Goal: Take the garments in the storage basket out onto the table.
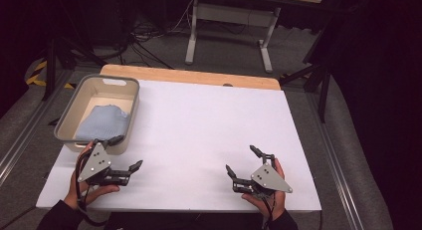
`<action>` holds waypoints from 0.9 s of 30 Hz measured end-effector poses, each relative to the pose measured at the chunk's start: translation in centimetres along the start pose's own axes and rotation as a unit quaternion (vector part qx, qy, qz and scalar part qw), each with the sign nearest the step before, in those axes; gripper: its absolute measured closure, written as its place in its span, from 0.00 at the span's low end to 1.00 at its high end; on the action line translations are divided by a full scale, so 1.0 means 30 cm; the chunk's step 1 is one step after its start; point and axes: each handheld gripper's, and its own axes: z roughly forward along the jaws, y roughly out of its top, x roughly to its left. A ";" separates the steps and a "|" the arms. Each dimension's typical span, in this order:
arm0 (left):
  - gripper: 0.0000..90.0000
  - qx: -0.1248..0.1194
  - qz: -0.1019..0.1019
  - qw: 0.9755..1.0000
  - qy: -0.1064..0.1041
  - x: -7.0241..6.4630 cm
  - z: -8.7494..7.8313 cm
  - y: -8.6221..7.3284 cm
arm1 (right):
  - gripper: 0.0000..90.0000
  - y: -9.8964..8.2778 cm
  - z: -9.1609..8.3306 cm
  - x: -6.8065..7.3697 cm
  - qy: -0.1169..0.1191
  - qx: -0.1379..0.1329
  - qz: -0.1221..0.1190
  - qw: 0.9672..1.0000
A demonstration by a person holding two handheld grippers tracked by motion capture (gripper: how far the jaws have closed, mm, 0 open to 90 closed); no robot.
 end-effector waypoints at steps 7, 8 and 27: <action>0.09 0.007 0.000 1.000 -0.001 0.002 0.006 0.000 | 0.09 0.001 0.008 -0.019 0.001 -0.006 0.004 1.000; 0.09 0.007 0.000 1.000 -0.001 0.002 0.006 0.000 | 0.09 0.001 0.008 -0.019 0.001 -0.006 0.004 1.000; 0.04 0.051 -0.034 0.997 0.045 0.167 -0.079 0.091 | 0.09 -0.009 0.026 -0.028 0.009 0.019 0.012 1.000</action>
